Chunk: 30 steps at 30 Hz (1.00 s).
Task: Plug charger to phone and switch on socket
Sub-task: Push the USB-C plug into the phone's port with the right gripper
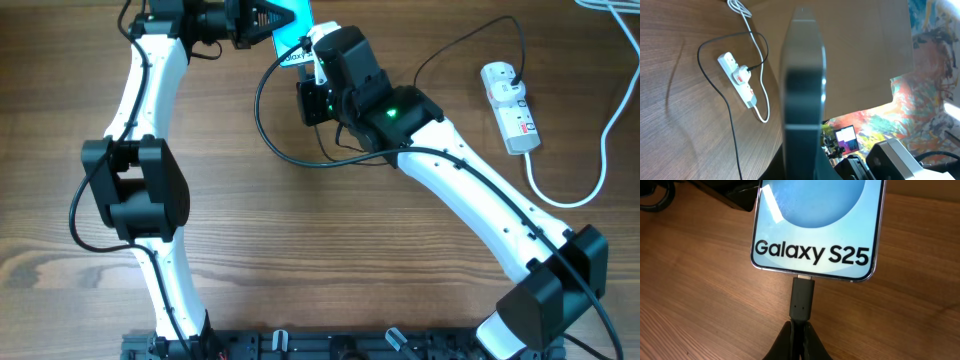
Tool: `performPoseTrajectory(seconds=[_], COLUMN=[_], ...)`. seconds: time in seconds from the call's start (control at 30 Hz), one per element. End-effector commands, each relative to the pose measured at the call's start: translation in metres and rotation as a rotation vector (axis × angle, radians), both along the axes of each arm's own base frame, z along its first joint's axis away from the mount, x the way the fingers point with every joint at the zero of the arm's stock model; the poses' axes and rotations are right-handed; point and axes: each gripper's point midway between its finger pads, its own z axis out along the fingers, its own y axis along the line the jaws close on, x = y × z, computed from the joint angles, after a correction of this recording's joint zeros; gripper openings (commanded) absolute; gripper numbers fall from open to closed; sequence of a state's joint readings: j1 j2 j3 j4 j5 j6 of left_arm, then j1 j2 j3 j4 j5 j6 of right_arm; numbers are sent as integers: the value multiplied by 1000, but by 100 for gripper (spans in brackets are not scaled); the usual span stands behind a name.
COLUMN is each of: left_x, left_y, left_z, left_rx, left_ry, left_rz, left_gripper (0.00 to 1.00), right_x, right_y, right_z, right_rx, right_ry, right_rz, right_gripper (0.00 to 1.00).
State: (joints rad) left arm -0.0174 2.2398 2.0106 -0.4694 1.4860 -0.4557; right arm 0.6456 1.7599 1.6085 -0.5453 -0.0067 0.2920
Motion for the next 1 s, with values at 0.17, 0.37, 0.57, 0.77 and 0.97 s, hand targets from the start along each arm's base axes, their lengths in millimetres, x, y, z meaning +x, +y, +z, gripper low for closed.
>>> performPoseTrajectory(seconds=[0.17,0.37,0.57,0.77,0.97], left_x=[-25,-25,-24,-8,-11], left_y=[-18,-18,-18,-13,-15], left_z=[24,24,24,12,-19], left_rx=[-59,-59,-58,13,123], left_ry=[-21,-21,-24,-40,43], left_rz=[-108,-108,-106,-14,46], left_gripper=[4,4,4,4,4], right_x=[19,21,22,6,0], right_y=[1,-1,-4,-12,-80], right_z=[24,24,25,47,60], right_rx=[19,12,4,21,-89], right_ry=[-109,-115,-118,-121,-118], right_rz=[-24,-37,-47,-36,-289], right_gripper=[11,18,28,62,80])
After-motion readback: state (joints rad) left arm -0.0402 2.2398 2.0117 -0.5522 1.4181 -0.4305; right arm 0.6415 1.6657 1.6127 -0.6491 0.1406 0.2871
